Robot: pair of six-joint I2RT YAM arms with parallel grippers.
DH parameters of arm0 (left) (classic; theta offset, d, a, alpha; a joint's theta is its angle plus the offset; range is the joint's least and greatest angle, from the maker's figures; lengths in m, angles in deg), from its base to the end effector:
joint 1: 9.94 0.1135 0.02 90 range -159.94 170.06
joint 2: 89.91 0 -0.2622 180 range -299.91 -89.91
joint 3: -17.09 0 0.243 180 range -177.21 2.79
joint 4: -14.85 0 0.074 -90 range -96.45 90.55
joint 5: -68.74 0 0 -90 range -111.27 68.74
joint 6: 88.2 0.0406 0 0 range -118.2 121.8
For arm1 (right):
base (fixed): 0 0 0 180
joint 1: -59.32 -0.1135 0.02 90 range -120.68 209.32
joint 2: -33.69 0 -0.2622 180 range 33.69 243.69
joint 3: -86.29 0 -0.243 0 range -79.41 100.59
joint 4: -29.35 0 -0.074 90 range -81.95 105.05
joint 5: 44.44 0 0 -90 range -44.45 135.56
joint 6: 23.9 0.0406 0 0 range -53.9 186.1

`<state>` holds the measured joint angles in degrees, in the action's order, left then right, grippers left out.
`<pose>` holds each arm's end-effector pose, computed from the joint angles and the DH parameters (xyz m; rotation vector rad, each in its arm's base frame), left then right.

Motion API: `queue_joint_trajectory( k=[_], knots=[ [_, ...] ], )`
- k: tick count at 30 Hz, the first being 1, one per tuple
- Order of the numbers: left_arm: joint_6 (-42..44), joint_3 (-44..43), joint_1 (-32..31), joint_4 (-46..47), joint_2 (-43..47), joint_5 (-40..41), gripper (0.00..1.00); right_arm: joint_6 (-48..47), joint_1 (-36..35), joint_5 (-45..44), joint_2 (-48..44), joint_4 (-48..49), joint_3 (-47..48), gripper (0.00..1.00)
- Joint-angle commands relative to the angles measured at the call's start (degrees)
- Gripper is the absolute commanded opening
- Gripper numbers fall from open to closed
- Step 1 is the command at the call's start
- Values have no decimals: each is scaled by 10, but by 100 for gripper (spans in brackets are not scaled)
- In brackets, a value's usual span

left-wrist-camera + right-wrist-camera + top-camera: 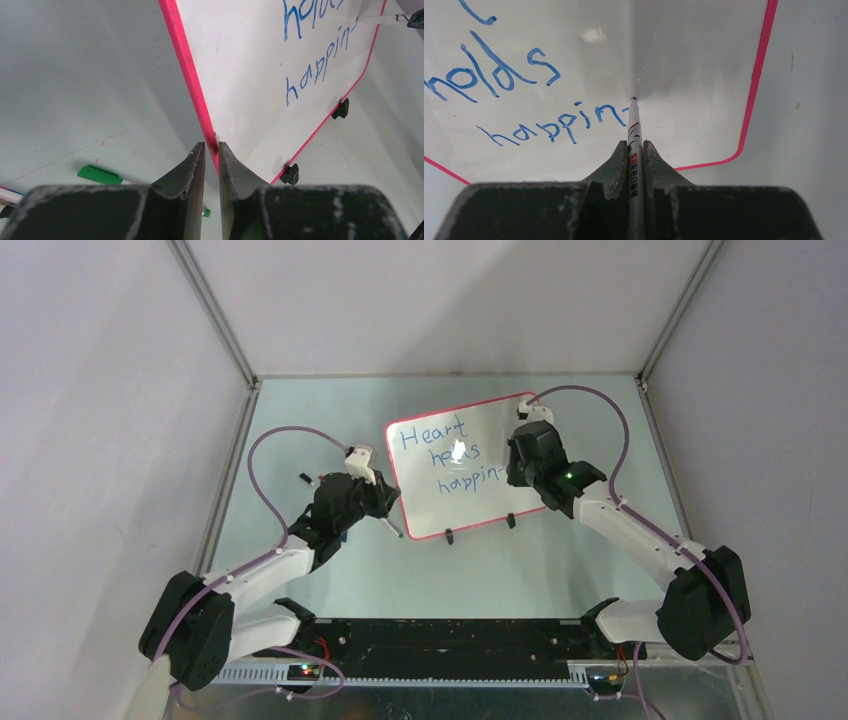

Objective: Write a sentence on the whiteboard

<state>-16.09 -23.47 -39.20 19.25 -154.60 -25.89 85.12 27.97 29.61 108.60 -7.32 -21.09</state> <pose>0.2055 -0.1189 0.2125 0.2502 1.9491 -0.6256 0.2470 0.1374 0.2859 -0.0908 2.2235 0.1696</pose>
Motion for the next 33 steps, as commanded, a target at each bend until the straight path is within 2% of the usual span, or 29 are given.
queue_joint_trajectory(
  k=[1, 33],
  knots=[
    [14, -6, -3, 8, 13, 6, 21, 1, 2, 11, 6, 22, 25, 0],
    [14, -5, -3, 8, 17, 6, 21, 0, 0, 35, 9, -20, 15, 0]
  ],
)
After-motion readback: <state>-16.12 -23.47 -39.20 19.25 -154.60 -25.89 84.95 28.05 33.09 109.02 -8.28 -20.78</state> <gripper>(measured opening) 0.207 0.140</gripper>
